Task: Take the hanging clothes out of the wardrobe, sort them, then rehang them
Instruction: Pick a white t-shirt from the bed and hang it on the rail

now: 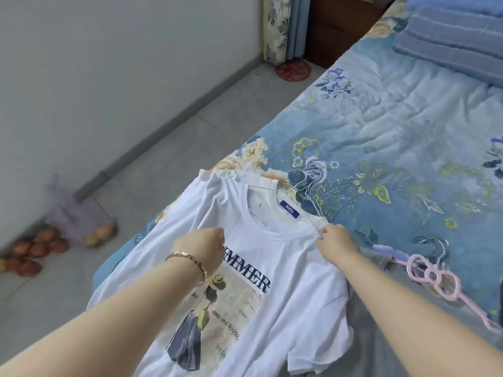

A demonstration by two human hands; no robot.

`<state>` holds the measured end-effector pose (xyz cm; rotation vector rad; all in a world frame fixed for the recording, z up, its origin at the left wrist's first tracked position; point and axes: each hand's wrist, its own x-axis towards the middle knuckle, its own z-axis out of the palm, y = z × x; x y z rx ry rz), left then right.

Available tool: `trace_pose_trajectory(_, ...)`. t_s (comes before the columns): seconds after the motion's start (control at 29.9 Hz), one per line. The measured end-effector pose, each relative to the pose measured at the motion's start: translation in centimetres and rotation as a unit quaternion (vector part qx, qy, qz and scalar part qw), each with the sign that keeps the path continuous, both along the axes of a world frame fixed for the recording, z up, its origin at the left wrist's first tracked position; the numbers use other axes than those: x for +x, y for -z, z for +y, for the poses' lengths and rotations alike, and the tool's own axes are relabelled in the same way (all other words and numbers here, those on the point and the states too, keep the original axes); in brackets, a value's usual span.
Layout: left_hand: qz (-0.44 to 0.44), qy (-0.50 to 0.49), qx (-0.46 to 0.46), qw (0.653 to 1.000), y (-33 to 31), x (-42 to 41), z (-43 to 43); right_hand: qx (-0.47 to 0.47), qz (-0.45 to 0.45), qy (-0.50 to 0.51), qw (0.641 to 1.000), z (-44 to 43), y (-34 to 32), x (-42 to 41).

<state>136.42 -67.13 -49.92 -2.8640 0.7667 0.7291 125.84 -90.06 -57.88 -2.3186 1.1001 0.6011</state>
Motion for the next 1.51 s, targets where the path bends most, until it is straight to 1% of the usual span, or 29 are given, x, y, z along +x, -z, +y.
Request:
trace_pose_trajectory(0.1, 0.016, -0.006, 0.0, 1.0, 4.6, 2.0, -0.9, 0.01, 0.02, 0.024, 0.999, -1.0, 5.5, 2.8)
trace_pose_trajectory(0.2, 0.037, -0.016, 0.014, 0.999, 8.0, 2.6, -0.6, 0.044, 0.015, 0.086, 0.995, -0.9, 9.5, 4.2)
trace_pose_trajectory(0.3, 0.05, -0.019, 0.024, 0.998, 9.9, 2.4, 0.1, 0.038, -0.049, 0.167, 0.984, -0.8, 11.3, 4.6)
trace_pose_trajectory(0.4, 0.055, -0.022, 0.017, 0.998, 9.7, 2.1, 0.9, 0.025, -0.134, 0.191, 0.972, -0.3, 9.9, 4.6)
trace_pose_trajectory(0.5, 0.061, -0.039, 0.001, 0.997, 8.0, 1.9, 2.2, 0.04, -0.245, 0.166, 0.954, 0.7, 6.1, 4.2)
trace_pose_trajectory(0.57, 0.06, -0.051, -0.011, 0.997, 6.2, 1.9, 3.3, 0.069, -0.296, 0.127, 0.944, 2.1, 2.8, 3.5)
trace_pose_trajectory(0.64, 0.047, -0.054, -0.024, 0.997, 3.7, 1.7, 4.7, 0.096, -0.319, 0.074, 0.94, 3.8, -0.5, 2.8)
trace_pose_trajectory(0.74, 0.014, -0.053, -0.037, 0.998, -0.7, 1.1, 8.0, 0.124, -0.328, 0.0, 0.936, 7.1, -5.7, 1.9)
trace_pose_trajectory(0.9, -0.044, -0.083, -0.056, 0.994, -9.2, -1.5, 15.9, 0.087, -0.404, -0.056, 0.909, 15.1, -15.6, -0.4)
trace_pose_trajectory(1.07, -0.117, -0.126, -0.091, 0.981, -18.5, -7.1, 25.9, 0.082, -0.465, -0.123, 0.873, 23.8, -25.4, -4.8)
trace_pose_trajectory(1.2, -0.131, -0.208, -0.122, 0.962, -24.3, -13.2, 34.8, 0.106, -0.475, -0.183, 0.854, 30.7, -32.7, -8.6)
trace_pose_trajectory(1.34, -0.137, -0.278, -0.099, 0.946, -28.5, -20.1, 42.8, 0.115, -0.467, -0.273, 0.833, 37.5, -38.4, -11.6)
trace_pose_trajectory(1.41, -0.144, -0.329, -0.093, 0.929, -30.6, -23.7, 46.3, 0.123, -0.467, -0.317, 0.816, 41.0, -41.2, -12.7)
trace_pose_trajectory(1.51, -0.161, -0.409, -0.095, 0.893, -33.6, -28.8, 50.2, 0.137, -0.462, -0.387, 0.786, 45.9, -45.0, -14.1)
